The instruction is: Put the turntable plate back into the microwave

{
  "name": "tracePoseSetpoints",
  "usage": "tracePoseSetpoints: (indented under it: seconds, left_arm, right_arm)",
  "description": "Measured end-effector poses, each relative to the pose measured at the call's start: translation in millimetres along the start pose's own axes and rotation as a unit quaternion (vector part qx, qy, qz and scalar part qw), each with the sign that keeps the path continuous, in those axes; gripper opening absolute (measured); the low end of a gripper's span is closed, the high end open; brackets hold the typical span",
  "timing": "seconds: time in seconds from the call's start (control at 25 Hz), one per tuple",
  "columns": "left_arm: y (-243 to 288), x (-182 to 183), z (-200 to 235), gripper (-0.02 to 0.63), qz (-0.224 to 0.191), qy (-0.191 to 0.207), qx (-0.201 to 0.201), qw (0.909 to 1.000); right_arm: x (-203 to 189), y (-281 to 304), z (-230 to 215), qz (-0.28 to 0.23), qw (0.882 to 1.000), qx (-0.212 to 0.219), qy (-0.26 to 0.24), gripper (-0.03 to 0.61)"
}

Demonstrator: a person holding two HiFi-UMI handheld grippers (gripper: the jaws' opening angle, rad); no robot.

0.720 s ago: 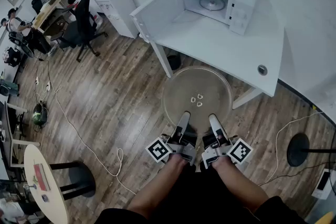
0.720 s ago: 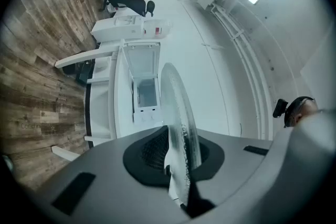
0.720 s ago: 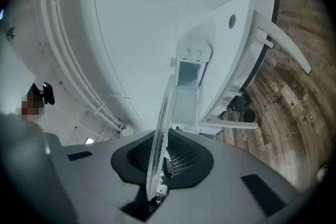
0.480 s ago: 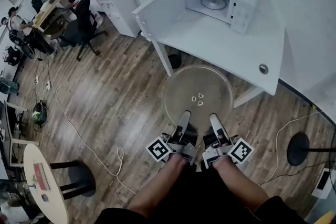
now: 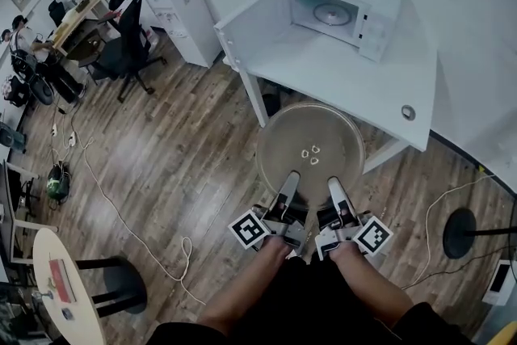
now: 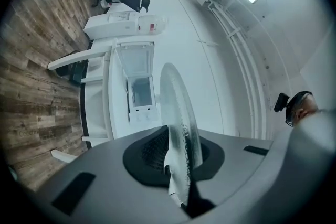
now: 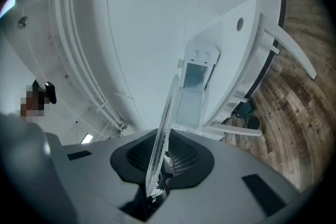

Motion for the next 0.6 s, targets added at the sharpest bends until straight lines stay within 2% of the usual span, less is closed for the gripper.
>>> tracePoseSetpoints:
  seconds: [0.24,0.6]
  left_arm:
    - [-0.3,21.1,1.3,0.049,0.013,-0.003,0.004,0.9999]
    - [40.0,68.7,31.3,0.051,0.02,0.012,0.005,0.9997]
  right_arm:
    - [-4.4,20.4,1.7,-0.018,1.0,0.007,0.016,0.064]
    - [33.3,71.0,-25.1,-0.014,1.0,0.006,0.014,0.061]
Point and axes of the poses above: the fingertips, and each gripper's own axes: y forward along the fingers, z to its left, x out of its top, the point moved 7 cm from there along -y, backward along the fingers, and after that the axes turned 15 degrees about z, right-handed, at the moved point
